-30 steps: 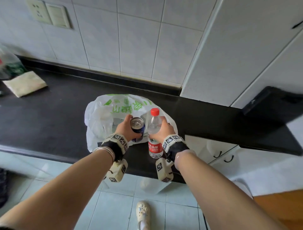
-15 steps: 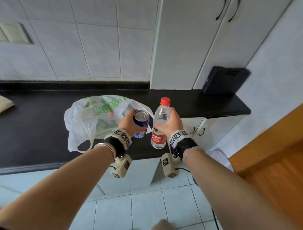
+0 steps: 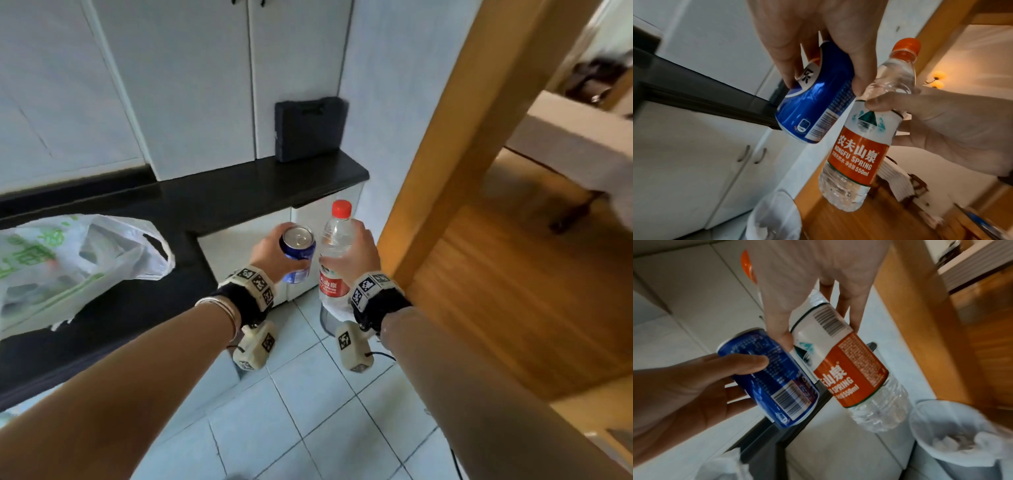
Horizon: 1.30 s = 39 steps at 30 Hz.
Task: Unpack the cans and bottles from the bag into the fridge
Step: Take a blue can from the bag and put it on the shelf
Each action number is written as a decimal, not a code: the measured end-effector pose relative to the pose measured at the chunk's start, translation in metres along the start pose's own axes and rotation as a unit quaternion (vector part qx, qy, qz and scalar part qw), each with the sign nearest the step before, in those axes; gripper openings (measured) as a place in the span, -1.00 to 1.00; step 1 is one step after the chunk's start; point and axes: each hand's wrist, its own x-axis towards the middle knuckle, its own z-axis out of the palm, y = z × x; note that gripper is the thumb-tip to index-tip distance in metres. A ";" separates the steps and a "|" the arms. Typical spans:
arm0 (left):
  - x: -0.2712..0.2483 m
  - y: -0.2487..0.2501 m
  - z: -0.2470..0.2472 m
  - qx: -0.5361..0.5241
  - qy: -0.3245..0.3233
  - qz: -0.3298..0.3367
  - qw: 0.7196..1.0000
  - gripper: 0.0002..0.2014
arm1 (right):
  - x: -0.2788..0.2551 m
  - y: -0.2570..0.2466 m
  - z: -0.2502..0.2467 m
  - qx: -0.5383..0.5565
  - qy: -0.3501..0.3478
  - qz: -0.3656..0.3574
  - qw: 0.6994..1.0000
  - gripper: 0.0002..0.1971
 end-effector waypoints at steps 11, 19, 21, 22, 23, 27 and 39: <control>-0.015 0.121 0.205 -0.027 -0.207 0.145 0.967 -0.34 | -0.051 0.161 -0.169 -0.007 0.213 0.167 0.963 -0.10; -0.046 0.204 0.345 -0.007 -0.370 0.253 0.894 -0.28 | -0.119 0.245 -0.257 -0.041 0.333 0.289 0.897 -0.15; -0.059 0.226 0.373 0.001 -0.418 0.284 0.863 -0.30 | -0.136 0.260 -0.276 -0.026 0.380 0.323 0.866 -0.21; -0.066 0.237 0.388 -0.001 -0.439 0.302 0.846 -0.30 | -0.145 0.266 -0.286 -0.023 0.402 0.344 0.848 -0.23; -0.073 0.247 0.400 -0.008 -0.454 0.319 0.832 -0.31 | -0.153 0.272 -0.295 -0.023 0.420 0.361 0.833 -0.23; -0.104 0.285 0.452 -0.015 -0.508 0.352 0.786 -0.30 | -0.193 0.291 -0.335 -0.018 0.472 0.431 0.768 -0.14; -0.301 0.346 0.560 -0.011 -0.704 0.421 0.572 -0.26 | -0.374 0.315 -0.378 0.016 0.636 0.576 0.514 -0.29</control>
